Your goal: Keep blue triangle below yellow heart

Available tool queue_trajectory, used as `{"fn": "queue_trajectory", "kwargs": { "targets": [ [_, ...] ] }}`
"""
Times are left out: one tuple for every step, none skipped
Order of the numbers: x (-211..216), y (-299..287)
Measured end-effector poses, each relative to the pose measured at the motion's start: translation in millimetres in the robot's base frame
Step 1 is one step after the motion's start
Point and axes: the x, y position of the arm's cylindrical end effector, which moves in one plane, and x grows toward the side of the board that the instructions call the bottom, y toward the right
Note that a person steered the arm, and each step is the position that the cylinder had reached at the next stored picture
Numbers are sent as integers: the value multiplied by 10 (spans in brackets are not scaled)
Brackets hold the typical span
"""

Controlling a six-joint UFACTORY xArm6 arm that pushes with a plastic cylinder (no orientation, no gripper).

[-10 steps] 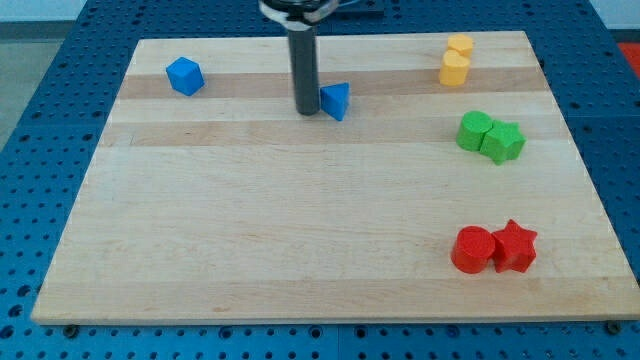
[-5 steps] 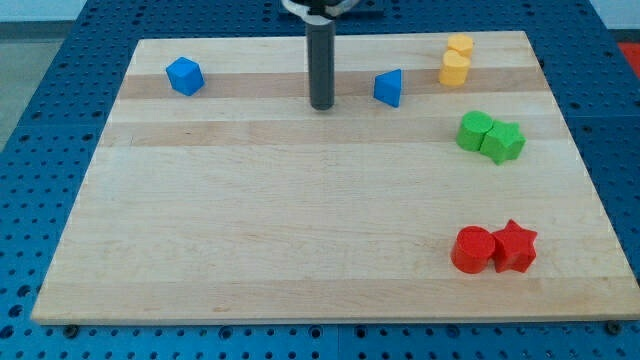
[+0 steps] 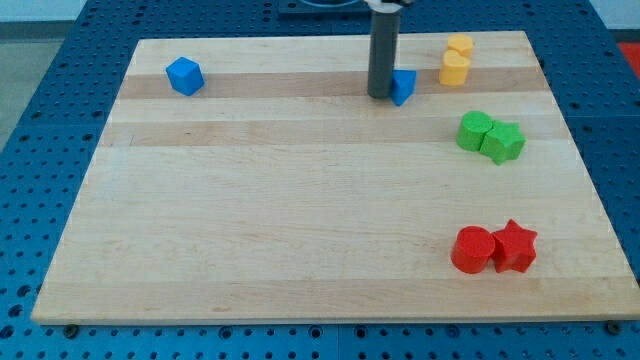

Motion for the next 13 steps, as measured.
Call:
{"fn": "queue_trajectory", "kwargs": {
  "targets": [
    [-25, 238],
    [-78, 315],
    [-374, -171],
    [-502, -275],
    [-502, -240],
    [-500, -23],
    [-500, 177],
    [-500, 177],
    [-344, 177],
    [-307, 177],
    [-299, 244],
    [-296, 302],
    [-296, 317]
  ]
}}
